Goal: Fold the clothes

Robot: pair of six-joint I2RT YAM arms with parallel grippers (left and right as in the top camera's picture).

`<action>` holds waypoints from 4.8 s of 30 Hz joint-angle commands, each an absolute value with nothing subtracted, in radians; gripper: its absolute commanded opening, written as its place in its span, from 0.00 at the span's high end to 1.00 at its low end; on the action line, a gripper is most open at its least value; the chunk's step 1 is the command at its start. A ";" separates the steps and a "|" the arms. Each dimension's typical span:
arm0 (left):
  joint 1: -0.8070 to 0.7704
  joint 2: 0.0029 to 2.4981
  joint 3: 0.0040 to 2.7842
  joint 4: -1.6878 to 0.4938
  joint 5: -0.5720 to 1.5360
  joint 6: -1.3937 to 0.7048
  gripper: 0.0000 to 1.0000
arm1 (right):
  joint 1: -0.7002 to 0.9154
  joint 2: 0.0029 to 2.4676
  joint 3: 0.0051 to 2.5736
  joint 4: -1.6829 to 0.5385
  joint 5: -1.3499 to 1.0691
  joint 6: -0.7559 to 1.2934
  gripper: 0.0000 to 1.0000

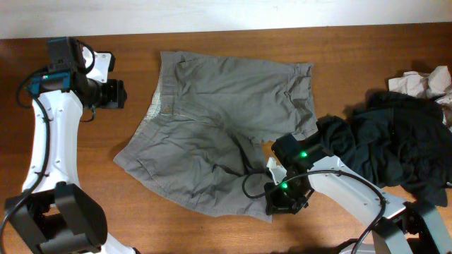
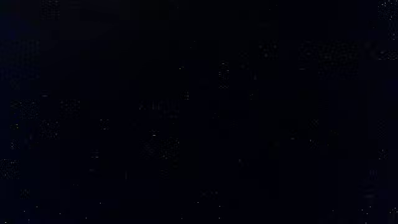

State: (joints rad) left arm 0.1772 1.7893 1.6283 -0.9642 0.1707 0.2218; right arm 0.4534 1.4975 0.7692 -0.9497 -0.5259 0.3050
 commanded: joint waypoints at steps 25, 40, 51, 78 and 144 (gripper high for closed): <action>0.196 1.585 1.535 -1.190 0.052 -0.016 0.45 | 0.449 1.185 0.937 -0.955 -0.294 0.529 0.96; 0.349 1.588 1.094 -0.895 0.360 -0.052 0.28 | 0.425 1.185 0.937 -0.971 -0.297 0.533 0.96; 0.349 1.625 0.941 -0.744 0.359 -0.083 0.27 | 0.425 1.185 0.937 -0.962 -0.276 0.532 0.96; 0.250 1.513 1.115 -0.931 0.104 -0.054 0.99 | 0.425 1.185 0.937 -1.013 -0.196 0.503 0.96; 0.204 1.238 1.127 -0.973 0.048 -0.105 1.00 | 0.976 1.484 0.913 -0.916 0.263 -0.010 0.33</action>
